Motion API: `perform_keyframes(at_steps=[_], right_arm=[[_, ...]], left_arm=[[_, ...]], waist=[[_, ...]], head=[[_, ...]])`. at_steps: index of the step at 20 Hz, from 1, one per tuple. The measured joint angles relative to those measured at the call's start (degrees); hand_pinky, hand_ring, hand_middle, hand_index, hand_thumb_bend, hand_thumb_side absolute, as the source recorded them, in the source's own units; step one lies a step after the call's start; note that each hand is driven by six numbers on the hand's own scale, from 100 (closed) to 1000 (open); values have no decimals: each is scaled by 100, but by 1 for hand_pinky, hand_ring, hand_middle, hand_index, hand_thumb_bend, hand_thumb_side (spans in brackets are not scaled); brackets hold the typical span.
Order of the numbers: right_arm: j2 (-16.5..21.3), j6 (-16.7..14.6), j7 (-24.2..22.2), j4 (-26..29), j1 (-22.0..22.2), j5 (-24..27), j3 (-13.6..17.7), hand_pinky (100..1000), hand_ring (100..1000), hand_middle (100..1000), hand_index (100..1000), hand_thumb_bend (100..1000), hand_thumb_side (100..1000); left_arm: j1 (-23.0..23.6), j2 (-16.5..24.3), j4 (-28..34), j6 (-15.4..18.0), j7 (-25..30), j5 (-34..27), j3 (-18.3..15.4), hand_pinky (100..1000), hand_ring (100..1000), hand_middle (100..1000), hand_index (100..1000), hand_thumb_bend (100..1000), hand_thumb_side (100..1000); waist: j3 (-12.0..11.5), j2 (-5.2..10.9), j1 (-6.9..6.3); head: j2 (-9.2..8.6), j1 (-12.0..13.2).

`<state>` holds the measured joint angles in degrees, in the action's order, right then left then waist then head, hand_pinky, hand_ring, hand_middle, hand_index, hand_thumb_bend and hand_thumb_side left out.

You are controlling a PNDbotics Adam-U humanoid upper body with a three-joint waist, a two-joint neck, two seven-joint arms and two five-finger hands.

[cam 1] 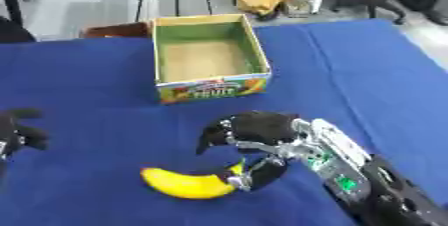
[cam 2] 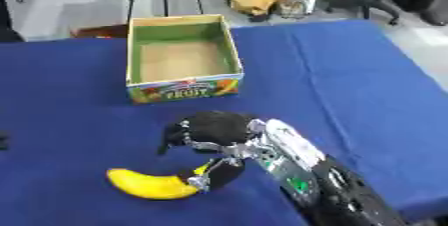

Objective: Pick up objects on the table and place them in the box.

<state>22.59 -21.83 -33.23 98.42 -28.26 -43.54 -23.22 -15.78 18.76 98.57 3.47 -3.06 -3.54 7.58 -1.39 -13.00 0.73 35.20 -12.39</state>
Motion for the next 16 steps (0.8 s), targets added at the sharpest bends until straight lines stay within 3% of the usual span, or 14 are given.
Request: perform_keyframes(at_steps=[10,16], right_arm=[[-78,-90,-179,-23,9,-54,-104,637,857,769,836,100,248],[-138,-118,-286,-119,47,-77,-154,635,858,769,835,100,320]], left_arm=[[0,0,0,-6,5,0,1,505,549,673,715,562,826],[0,0,0,-9,8,0,21,505,549,674,715,559,827]], waist=[[60,43,5],[68,42,-29]], head=[[1,-1],[2,-9]])
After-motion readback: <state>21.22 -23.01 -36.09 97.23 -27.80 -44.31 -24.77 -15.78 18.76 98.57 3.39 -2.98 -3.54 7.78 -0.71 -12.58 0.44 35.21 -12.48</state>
